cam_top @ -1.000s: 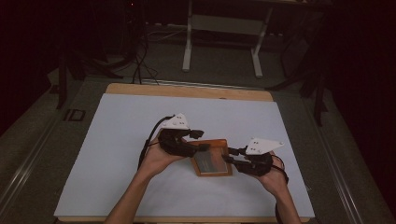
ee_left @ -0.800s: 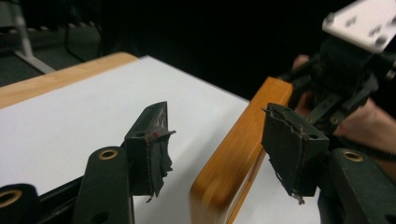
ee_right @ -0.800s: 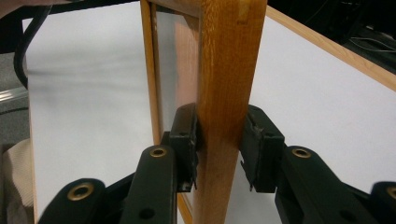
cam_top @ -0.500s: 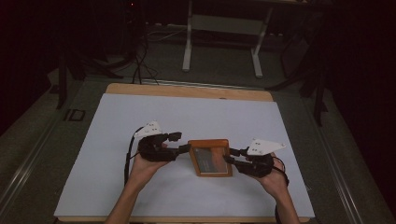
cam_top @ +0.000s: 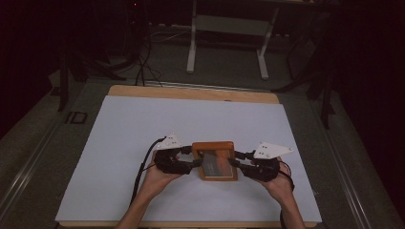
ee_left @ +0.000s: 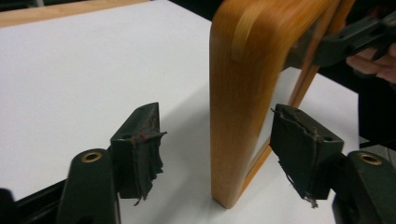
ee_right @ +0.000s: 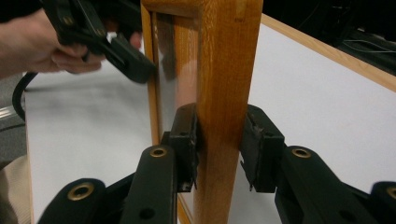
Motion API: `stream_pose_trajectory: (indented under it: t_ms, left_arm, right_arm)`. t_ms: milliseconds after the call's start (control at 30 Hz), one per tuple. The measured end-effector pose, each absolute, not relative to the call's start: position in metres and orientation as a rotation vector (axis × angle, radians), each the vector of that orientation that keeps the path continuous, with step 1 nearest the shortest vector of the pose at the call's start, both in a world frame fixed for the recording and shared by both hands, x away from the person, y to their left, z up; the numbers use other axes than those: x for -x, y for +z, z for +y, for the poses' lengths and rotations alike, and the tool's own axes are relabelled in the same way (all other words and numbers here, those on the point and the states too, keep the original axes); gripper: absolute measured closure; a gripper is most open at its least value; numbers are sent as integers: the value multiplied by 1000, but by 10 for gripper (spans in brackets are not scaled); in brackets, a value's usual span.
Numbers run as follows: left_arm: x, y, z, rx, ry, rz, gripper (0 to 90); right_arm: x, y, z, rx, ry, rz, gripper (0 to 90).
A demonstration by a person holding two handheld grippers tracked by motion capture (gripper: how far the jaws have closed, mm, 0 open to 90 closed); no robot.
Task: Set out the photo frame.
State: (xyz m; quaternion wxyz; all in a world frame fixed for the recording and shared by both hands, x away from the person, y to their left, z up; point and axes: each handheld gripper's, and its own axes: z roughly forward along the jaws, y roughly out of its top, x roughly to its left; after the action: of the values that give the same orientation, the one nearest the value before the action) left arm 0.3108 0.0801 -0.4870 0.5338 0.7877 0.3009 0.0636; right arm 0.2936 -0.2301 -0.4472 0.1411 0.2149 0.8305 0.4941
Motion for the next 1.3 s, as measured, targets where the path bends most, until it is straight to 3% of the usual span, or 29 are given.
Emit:
stream_pose_trajectory:
  t_ms: [233,333,400,567,1300]
  left_arm:
    - [-312,-494,65,-1915,139,689,316]
    - [-311,-494,63,-1903,117,691,363]
    - [-310,-493,61,-1906,99,678,467]
    - [-310,-493,61,-1906,83,679,504]
    - [-310,-480,77,-1857,83,716,537]
  right_arm:
    - [-292,-447,-227,-609,1438,2384,680]
    - [-292,-447,-226,-610,1439,2381,680]
    - [-291,-447,-226,-608,1441,2381,681]
    - [-293,-448,-229,-624,1445,2382,681]
    - [-302,-448,-222,-667,1532,2353,670]
